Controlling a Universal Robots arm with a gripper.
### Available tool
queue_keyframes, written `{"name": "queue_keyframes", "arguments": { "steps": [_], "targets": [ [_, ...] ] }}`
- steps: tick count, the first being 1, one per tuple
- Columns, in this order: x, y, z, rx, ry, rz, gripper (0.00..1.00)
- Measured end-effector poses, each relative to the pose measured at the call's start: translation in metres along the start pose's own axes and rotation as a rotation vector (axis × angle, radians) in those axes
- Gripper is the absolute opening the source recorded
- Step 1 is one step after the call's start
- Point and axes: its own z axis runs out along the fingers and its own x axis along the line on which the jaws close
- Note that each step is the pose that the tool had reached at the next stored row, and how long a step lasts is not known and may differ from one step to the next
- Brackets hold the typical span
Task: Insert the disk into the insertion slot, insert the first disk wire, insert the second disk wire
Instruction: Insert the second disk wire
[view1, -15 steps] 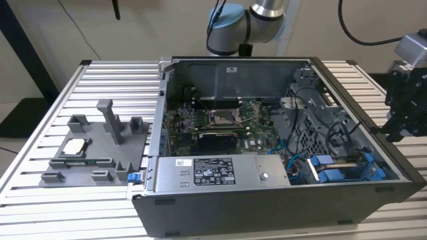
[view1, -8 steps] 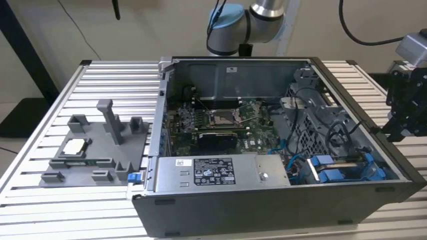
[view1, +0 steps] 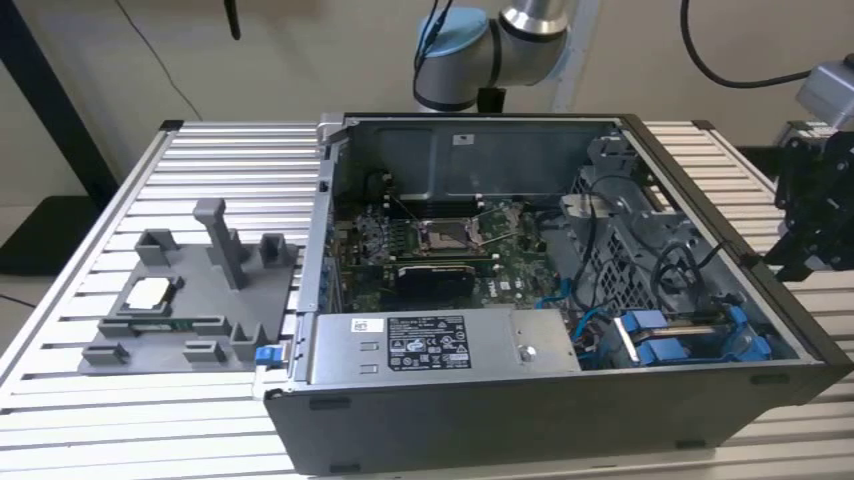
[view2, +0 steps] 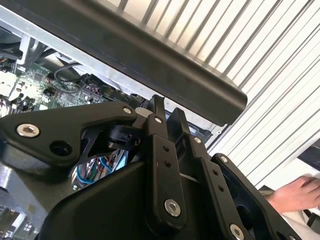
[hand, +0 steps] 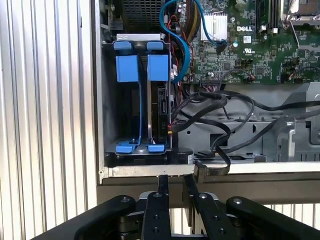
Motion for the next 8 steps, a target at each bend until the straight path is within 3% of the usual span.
{"name": "queue_keyframes", "arguments": {
  "steps": [8],
  "targets": [
    [-0.0072,0.0002,-0.0012,0.0000,-0.0058,0.006,0.26]
  ]
}}
